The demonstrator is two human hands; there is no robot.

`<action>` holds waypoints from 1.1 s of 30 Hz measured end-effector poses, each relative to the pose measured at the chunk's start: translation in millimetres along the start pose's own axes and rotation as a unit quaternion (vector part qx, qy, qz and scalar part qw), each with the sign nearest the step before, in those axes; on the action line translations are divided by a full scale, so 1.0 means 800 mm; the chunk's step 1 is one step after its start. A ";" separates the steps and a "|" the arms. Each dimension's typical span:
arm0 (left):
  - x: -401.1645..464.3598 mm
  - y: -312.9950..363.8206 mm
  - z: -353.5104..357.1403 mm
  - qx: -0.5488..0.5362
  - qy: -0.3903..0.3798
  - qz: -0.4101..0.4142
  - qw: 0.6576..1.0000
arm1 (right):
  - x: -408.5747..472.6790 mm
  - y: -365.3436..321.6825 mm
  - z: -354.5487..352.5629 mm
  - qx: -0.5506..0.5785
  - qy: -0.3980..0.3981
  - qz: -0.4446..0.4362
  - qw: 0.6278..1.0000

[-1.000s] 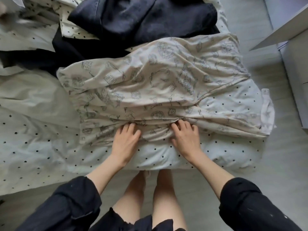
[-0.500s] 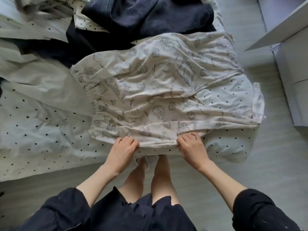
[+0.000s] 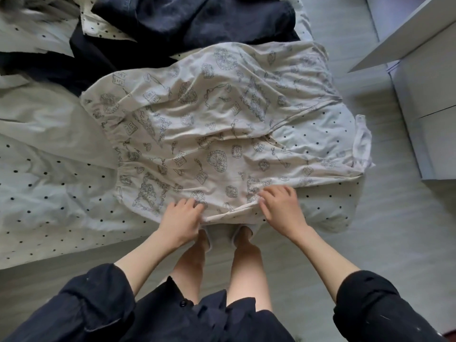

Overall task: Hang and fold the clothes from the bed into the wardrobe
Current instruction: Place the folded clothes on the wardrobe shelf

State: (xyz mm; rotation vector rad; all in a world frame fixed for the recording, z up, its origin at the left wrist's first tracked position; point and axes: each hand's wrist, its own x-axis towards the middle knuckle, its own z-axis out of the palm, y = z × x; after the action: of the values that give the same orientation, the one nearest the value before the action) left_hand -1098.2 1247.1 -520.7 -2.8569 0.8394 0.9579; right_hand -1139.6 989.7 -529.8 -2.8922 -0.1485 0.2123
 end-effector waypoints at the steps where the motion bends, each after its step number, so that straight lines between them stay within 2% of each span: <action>1: 0.006 0.008 -0.002 -0.002 0.033 0.034 0.999 | -0.002 0.013 -0.004 0.007 0.019 0.034 0.999; 5: 0.042 0.067 -0.011 -0.009 0.127 0.103 0.987 | -0.015 0.084 -0.029 -0.014 0.097 0.174 0.980; 7: 0.068 0.115 -0.021 -0.023 0.154 0.128 0.980 | -0.020 0.136 -0.049 -0.033 0.116 0.214 0.969; 8: 0.079 0.134 -0.027 -0.028 0.158 0.130 0.978 | -0.021 0.160 -0.058 -0.037 0.113 0.221 0.968; 10: 0.107 0.177 -0.038 -0.056 0.153 0.134 0.977 | -0.019 0.215 -0.077 -0.033 0.053 0.232 0.971; 14: 0.169 0.251 -0.070 -0.106 0.176 0.126 0.971 | 0.000 0.309 -0.096 -0.084 -0.110 0.158 0.978; 16: 0.210 0.288 -0.081 -0.092 0.170 0.124 0.973 | 0.013 0.355 -0.099 -0.080 -0.111 0.110 0.984; 18: 0.240 0.314 -0.093 -0.060 0.119 0.120 0.984 | 0.025 0.380 -0.097 -0.048 -0.082 0.059 0.994; 22: 0.260 0.331 -0.110 -0.063 0.064 0.102 0.991 | 0.034 0.394 -0.098 -0.001 -0.073 -0.030 0.997; 27: 0.233 0.332 -0.113 -0.091 0.172 0.109 0.975 | -0.010 0.411 -0.126 0.065 -0.043 0.050 0.996; 29: 0.222 0.336 -0.121 -0.096 0.166 0.093 0.977 | -0.033 0.423 -0.144 0.056 -0.060 0.067 0.994; 33: 0.214 0.346 -0.150 -0.117 0.151 0.089 0.978 | -0.034 0.428 -0.196 0.071 -0.154 0.086 0.982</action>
State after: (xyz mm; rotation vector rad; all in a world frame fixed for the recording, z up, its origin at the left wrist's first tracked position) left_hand -1054.2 905.7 -477.5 -3.2329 1.0889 0.6834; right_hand -1113.3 620.0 -458.4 -2.7111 0.0620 0.6722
